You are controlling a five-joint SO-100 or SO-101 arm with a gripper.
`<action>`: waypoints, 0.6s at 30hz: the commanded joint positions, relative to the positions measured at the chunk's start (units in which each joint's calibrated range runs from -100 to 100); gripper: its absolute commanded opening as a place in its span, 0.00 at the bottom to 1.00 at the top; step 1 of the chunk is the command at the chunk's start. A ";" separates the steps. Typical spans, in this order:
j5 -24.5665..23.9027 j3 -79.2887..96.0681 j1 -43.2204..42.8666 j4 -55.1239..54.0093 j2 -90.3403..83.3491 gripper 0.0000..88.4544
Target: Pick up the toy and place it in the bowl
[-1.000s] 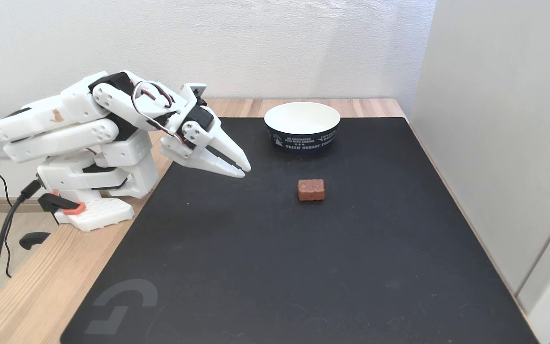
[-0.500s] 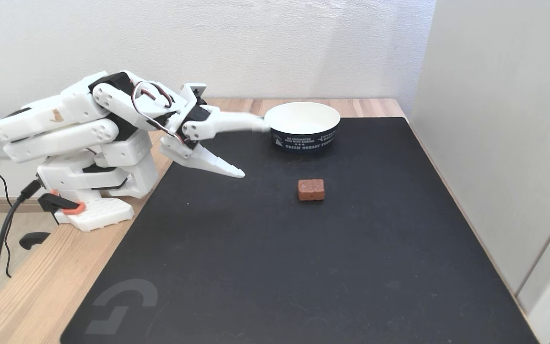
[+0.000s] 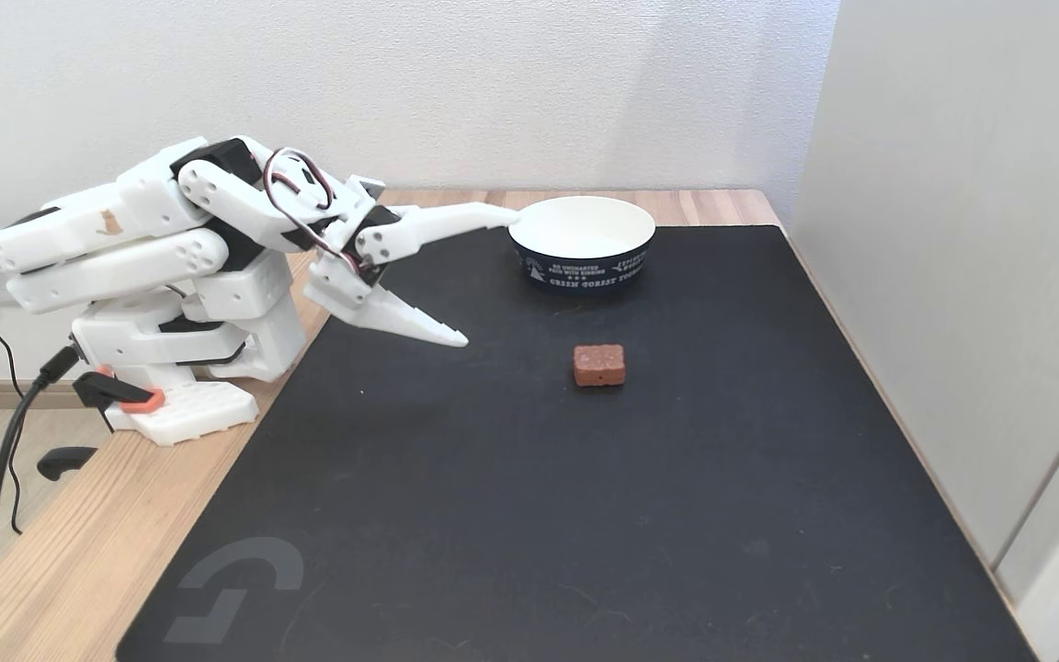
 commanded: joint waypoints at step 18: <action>-9.79 -55.91 -5.77 -0.98 72.28 0.56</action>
